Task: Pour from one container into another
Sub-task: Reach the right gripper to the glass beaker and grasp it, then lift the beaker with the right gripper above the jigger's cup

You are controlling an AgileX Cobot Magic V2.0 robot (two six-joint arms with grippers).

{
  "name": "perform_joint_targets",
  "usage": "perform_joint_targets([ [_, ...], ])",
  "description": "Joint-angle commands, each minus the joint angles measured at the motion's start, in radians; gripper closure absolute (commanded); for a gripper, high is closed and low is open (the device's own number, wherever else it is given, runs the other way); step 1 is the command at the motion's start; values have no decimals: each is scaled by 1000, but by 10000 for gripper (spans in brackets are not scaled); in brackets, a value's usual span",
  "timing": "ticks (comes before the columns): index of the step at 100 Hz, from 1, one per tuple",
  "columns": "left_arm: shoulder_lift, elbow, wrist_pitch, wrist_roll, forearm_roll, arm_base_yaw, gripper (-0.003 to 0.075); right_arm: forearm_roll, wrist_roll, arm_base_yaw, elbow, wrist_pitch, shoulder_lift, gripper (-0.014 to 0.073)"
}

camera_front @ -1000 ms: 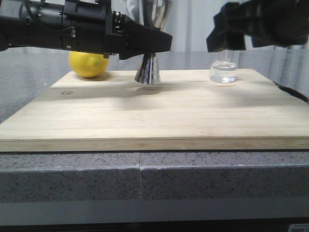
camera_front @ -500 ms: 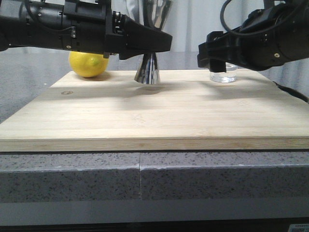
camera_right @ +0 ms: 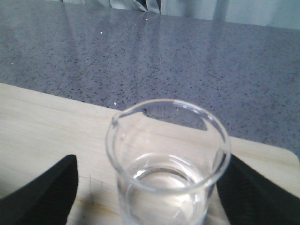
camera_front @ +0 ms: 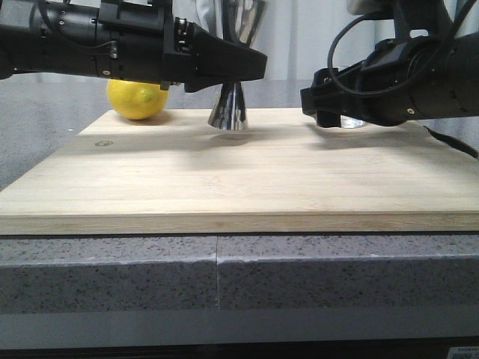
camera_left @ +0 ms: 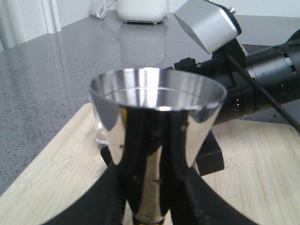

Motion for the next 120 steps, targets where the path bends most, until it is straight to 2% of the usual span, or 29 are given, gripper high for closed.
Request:
perform_joint_targets([
  [1, -48, -30, 123, -11, -86, -6, 661, -5, 3, -5, -24, -112, -33, 48],
  [43, -48, -30, 123, -11, -86, -6, 661, -5, 72, -16, -26, -128, -2, 48],
  [83, -48, -30, 123, -11, -86, -6, 661, -5, 74, -16, -26, -148, -2, 51],
  [90, -48, -30, 123, -11, -86, -6, 661, -5, 74, -16, -26, -146, -2, 86],
  [109, -48, -30, 123, -11, -86, -6, 661, -5, 74, -16, -26, -142, -2, 267],
  [120, -48, -30, 123, -11, -86, -6, 661, -5, 74, -16, -26, -142, -2, 310],
])
